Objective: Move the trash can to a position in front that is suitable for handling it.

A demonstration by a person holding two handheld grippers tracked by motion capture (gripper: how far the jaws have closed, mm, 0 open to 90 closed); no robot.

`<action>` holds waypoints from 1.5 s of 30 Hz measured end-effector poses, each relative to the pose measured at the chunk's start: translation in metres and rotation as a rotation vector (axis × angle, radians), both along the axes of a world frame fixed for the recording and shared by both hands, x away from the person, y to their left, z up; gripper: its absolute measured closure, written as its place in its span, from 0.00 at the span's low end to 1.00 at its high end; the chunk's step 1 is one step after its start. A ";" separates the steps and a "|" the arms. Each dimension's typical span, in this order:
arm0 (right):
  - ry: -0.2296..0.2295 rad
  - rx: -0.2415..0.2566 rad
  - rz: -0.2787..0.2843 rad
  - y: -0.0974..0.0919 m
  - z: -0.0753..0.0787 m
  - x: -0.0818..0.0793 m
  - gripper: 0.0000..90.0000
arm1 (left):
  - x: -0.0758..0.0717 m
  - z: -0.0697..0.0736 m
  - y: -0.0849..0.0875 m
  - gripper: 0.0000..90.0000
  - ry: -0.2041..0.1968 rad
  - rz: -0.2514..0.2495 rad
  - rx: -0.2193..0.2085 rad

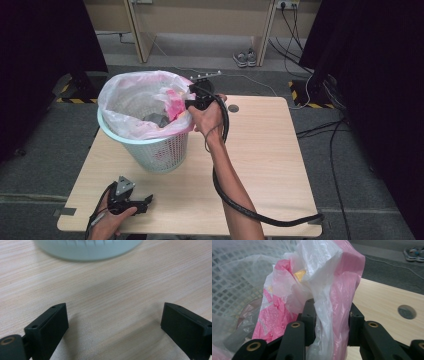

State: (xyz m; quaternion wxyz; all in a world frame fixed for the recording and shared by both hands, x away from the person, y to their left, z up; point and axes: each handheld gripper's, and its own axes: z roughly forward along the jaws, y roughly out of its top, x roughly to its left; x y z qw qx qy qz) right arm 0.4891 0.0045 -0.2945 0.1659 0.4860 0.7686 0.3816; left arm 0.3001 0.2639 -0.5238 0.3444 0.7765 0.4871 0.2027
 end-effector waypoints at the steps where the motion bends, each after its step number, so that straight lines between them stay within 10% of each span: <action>1: 0.000 0.008 -0.010 -0.003 0.000 0.001 0.75 | 0.000 0.000 0.000 0.07 0.000 0.000 0.000; 28: -0.042 0.017 -0.306 -0.168 0.000 0.009 0.74 | 0.000 0.000 0.000 0.07 0.001 -0.001 -0.001; 45: -0.042 0.016 -0.292 -0.181 0.000 0.005 0.74 | -0.001 0.000 0.000 0.07 0.001 0.001 0.000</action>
